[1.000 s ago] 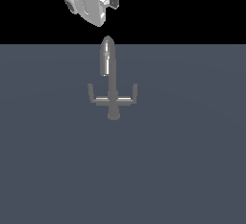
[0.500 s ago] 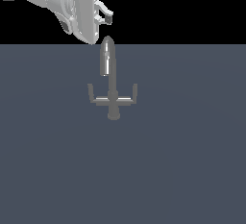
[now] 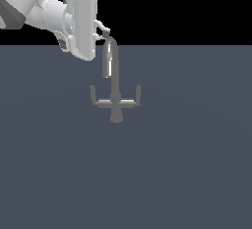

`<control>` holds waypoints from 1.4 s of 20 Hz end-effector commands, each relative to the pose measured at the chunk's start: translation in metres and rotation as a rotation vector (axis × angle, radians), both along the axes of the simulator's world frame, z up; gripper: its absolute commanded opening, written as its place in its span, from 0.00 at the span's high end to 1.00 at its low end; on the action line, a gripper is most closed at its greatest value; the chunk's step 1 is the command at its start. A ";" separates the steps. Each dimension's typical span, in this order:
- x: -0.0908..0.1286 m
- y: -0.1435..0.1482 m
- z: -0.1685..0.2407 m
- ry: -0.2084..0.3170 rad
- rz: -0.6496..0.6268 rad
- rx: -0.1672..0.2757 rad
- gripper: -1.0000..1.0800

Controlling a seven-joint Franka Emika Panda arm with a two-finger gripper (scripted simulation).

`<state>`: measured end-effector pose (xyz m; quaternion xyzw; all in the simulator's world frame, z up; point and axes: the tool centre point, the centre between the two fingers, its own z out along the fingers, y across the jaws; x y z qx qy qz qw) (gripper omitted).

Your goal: Turn on the faucet by rotating a designated handle.

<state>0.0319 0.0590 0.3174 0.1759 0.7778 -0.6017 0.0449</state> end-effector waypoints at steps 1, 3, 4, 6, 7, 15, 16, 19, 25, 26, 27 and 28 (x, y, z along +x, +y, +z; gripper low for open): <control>0.006 0.005 -0.010 0.068 0.032 -0.012 1.00; 0.011 0.009 -0.018 0.122 0.056 -0.020 1.00; 0.013 0.011 -0.022 0.148 0.067 -0.025 1.00; 0.018 0.015 -0.030 0.202 0.089 -0.034 1.00; 0.020 0.017 -0.034 0.228 0.100 -0.038 1.00; 0.034 0.032 -0.068 0.441 0.174 -0.073 1.00; 0.035 0.034 -0.073 0.467 0.182 -0.077 1.00; 0.039 0.039 -0.086 0.547 0.204 -0.090 1.00; 0.044 0.048 -0.114 0.705 0.239 -0.114 1.00; 0.045 0.049 -0.119 0.732 0.244 -0.117 1.00; 0.046 0.050 -0.124 0.758 0.249 -0.121 1.00; 0.046 0.051 -0.129 0.784 0.253 -0.125 1.00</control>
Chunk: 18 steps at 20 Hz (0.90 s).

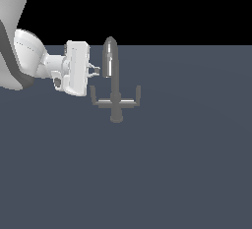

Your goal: Turn on the faucet by rotating a designated handle.

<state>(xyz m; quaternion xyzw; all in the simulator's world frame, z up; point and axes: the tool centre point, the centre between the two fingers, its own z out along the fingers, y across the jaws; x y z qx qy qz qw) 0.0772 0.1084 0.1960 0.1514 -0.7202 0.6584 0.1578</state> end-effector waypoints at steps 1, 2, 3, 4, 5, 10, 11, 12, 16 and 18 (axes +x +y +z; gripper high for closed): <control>0.001 0.003 -0.012 0.067 0.012 -0.013 1.00; 0.002 0.004 -0.017 0.093 0.016 -0.019 1.00; 0.002 0.005 -0.022 0.118 0.019 -0.024 1.00; 0.002 0.006 -0.026 0.142 0.022 -0.029 1.00; 0.002 0.007 -0.030 0.165 0.025 -0.034 1.00; 0.002 0.010 -0.048 0.260 0.034 -0.053 1.00; 0.002 0.011 -0.051 0.275 0.035 -0.056 1.00; 0.002 0.011 -0.054 0.289 0.036 -0.059 1.00; 0.001 0.012 -0.062 0.330 0.038 -0.068 1.00; 0.001 0.013 -0.065 0.343 0.039 -0.071 1.00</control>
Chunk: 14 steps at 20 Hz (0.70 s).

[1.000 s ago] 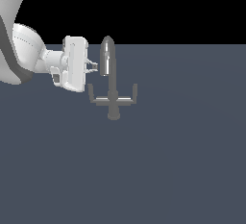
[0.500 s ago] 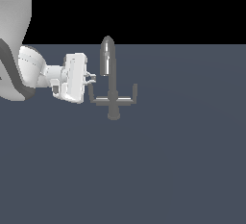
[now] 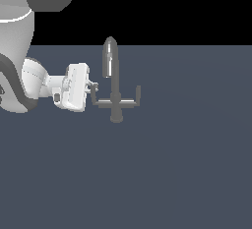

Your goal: Turn on the faucet by rotating a designated handle.

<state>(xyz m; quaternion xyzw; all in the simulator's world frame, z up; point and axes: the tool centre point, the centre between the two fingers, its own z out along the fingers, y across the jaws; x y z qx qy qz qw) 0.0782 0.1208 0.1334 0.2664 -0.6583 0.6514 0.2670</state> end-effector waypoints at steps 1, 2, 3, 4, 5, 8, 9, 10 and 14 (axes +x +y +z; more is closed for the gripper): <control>0.000 0.000 -0.003 0.016 0.001 -0.003 1.00; 0.000 0.000 -0.003 0.019 0.001 -0.004 1.00; 0.000 0.000 -0.004 0.021 0.001 -0.005 1.00; 0.000 0.000 -0.004 0.022 0.001 -0.005 1.00; 0.000 0.000 -0.004 0.022 0.001 -0.005 1.00; 0.000 0.001 -0.004 0.021 0.001 -0.005 1.00; -0.002 0.000 -0.003 0.021 0.001 -0.005 1.00; -0.004 0.000 -0.003 0.021 0.001 -0.005 1.00; -0.011 0.000 0.000 0.021 0.001 -0.005 1.00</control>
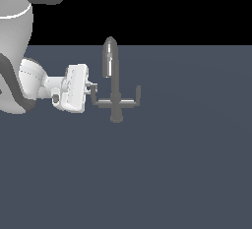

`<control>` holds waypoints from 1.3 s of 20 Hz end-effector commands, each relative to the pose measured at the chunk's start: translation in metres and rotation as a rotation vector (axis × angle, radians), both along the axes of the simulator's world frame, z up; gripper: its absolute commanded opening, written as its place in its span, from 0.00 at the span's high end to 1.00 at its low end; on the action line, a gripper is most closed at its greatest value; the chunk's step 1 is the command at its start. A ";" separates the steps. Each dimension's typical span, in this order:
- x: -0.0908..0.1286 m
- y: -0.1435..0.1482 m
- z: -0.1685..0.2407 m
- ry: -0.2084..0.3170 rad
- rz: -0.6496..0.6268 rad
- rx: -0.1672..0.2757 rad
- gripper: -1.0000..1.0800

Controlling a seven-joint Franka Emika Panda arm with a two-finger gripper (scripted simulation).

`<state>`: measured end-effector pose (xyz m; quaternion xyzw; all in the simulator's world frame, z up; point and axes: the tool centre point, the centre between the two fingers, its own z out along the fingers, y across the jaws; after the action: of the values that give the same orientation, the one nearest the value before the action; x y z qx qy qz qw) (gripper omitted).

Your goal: Turn on the faucet by rotating a designated handle.

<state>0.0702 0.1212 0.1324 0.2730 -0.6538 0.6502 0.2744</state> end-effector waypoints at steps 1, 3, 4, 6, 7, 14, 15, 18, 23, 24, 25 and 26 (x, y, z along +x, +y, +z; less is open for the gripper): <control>-0.004 0.000 0.002 0.000 0.000 0.000 1.00; -0.008 0.000 0.003 0.000 0.000 0.000 1.00; -0.010 0.000 0.004 0.000 0.000 0.000 1.00; -0.014 0.000 0.005 0.000 0.000 0.000 1.00; -0.016 0.000 0.006 0.000 0.000 0.000 1.00; -0.030 0.000 0.012 0.000 0.000 0.000 1.00; -0.032 0.000 0.013 0.000 0.000 0.000 1.00; -0.036 0.000 0.014 0.000 0.000 0.000 1.00; -0.045 0.000 0.006 0.003 0.003 0.002 1.00; -0.047 0.000 0.005 0.003 0.003 0.002 1.00; -0.050 0.000 0.004 0.002 0.002 0.001 1.00; -0.053 0.000 0.004 0.002 0.002 0.001 1.00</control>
<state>0.0254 0.1210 0.1383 0.2744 -0.6557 0.6498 0.2694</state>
